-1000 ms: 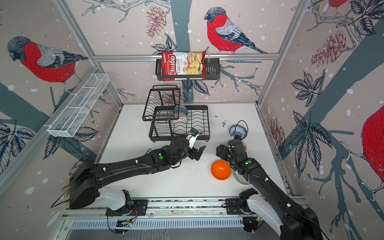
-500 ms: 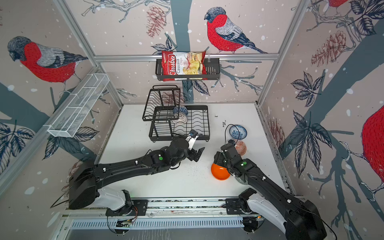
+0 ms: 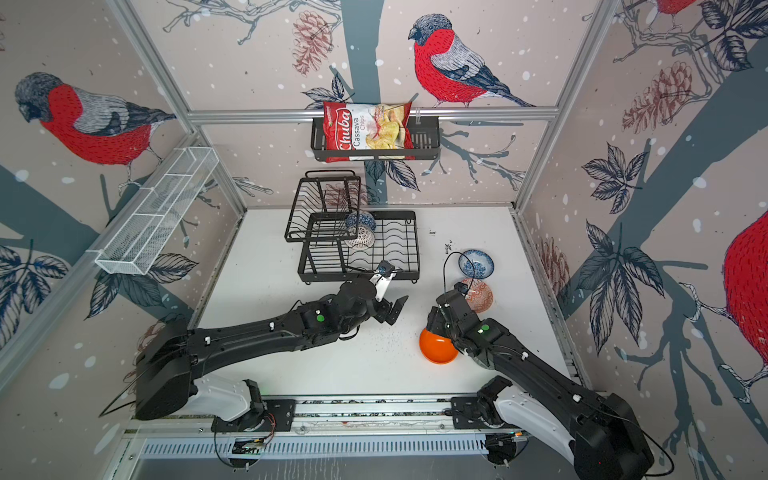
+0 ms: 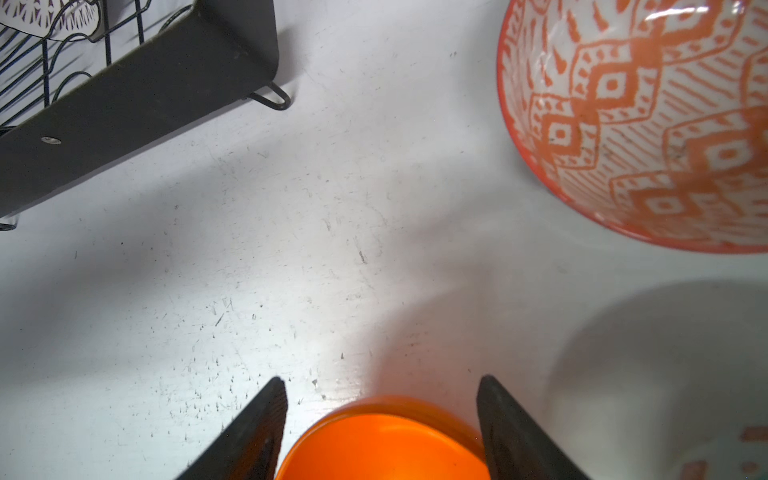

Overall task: Load the bowls into the dish rack
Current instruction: 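Lower the right gripper onto the orange bowl rim and close it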

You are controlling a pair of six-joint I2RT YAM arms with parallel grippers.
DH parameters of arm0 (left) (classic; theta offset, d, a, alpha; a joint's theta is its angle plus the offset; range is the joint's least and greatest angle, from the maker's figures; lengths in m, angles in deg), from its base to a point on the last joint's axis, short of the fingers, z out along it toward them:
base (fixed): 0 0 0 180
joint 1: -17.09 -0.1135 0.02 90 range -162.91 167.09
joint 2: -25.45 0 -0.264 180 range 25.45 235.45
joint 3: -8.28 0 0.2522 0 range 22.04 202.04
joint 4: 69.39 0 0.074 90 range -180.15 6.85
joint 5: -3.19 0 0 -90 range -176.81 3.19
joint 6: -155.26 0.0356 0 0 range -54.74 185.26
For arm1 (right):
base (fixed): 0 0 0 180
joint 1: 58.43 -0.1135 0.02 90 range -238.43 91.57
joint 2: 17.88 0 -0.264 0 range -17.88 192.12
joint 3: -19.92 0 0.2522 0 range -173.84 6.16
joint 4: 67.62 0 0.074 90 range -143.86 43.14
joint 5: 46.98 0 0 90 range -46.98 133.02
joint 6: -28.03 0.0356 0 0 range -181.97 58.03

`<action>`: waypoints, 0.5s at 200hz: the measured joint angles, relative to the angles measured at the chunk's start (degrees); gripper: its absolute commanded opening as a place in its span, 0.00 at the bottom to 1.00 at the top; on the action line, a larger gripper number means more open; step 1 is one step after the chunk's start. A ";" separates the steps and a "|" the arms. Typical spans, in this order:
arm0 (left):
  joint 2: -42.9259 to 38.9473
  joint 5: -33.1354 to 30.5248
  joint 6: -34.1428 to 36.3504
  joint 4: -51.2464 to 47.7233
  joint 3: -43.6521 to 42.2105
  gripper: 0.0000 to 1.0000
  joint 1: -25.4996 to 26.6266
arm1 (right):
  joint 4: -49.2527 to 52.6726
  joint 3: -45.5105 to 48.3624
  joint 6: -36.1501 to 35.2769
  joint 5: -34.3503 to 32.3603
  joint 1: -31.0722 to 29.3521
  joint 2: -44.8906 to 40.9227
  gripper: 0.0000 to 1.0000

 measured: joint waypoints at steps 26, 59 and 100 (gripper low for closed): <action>0.07 0.00 0.09 0.00 0.00 0.97 0.00 | 0.09 -0.83 0.52 0.00 -0.46 0.55 0.73; 0.00 -0.13 0.09 0.00 0.00 0.97 0.00 | 0.09 -3.74 1.03 -0.98 -2.05 0.61 0.73; -2.21 -1.53 0.07 0.04 -1.22 0.97 0.00 | 1.16 -5.01 2.84 -1.57 -6.47 1.33 0.73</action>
